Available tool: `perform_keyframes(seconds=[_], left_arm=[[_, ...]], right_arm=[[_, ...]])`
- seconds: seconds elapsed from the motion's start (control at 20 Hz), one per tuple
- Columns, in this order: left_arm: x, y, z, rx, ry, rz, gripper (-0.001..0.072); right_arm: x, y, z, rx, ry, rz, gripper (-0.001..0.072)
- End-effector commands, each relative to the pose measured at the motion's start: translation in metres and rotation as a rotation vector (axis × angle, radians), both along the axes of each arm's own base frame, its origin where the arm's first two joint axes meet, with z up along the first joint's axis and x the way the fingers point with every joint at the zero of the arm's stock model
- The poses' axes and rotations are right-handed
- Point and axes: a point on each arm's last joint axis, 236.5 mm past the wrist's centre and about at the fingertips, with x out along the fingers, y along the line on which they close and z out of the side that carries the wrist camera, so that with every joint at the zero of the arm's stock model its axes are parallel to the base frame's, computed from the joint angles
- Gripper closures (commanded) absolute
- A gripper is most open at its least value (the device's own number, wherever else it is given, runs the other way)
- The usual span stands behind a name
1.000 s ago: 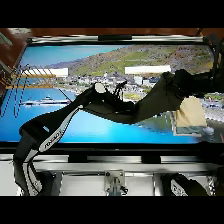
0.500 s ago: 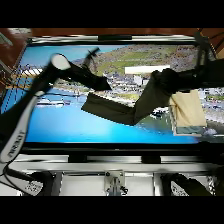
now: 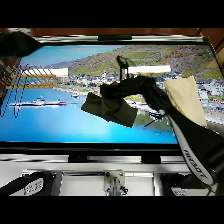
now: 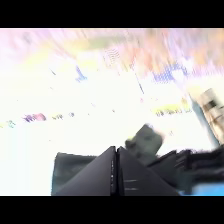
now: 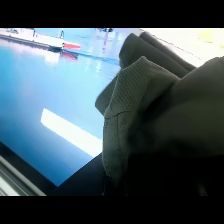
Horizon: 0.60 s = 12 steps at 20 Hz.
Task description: Fold the shirts.
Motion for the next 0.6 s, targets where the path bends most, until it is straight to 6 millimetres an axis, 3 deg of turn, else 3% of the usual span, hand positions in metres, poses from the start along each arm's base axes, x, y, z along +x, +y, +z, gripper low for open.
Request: perform_keyframes(seconds=[0.0, 0.05, 0.1, 0.15, 0.2, 0.25, 0.35, 0.45, 0.55], left_arm=[[-0.024, 0.034, 0.037, 0.014, -0.096, 0.096, 0.0672], [-0.027, 0.036, 0.041, 0.016, -0.105, 0.103, 0.0672], [-0.028, 0.037, 0.042, 0.016, -0.107, 0.104, 0.0672], [-0.028, 0.036, 0.04, 0.017, -0.103, 0.102, 0.0671], [-0.027, 0.036, 0.037, 0.018, -0.094, 0.1, 0.0672], [-0.026, 0.036, 0.034, 0.02, -0.082, 0.095, 0.0672], [-0.025, 0.035, 0.028, 0.024, -0.06, 0.087, 0.0672], [-0.026, 0.035, 0.027, 0.031, -0.06, 0.082, 0.0672], [-0.026, 0.035, 0.027, 0.031, -0.06, 0.082, 0.0671]], right_arm=[[0.002, 0.046, -0.051, 0.055, 0.047, -0.053, 0.0655], [-0.001, 0.051, -0.06, 0.058, 0.069, -0.062, 0.0638], [0.002, 0.052, -0.063, 0.064, 0.07, -0.08, 0.047], [0.005, 0.053, -0.06, 0.076, 0.062, -0.093, 0.0104], [0.007, 0.052, -0.054, 0.08, 0.052, -0.093, 0.005], [0.01, 0.044, -0.047, 0.078, 0.048, -0.092, 0.005], [0.012, 0.013, -0.033, 0.009, 0.035, -0.062, 0.005], [0.009, -0.044, -0.029, -0.138, 0.059, -0.032, 0.005], [-0.007, -0.127, -0.04, -0.358, 0.172, -0.034, 0.005]])
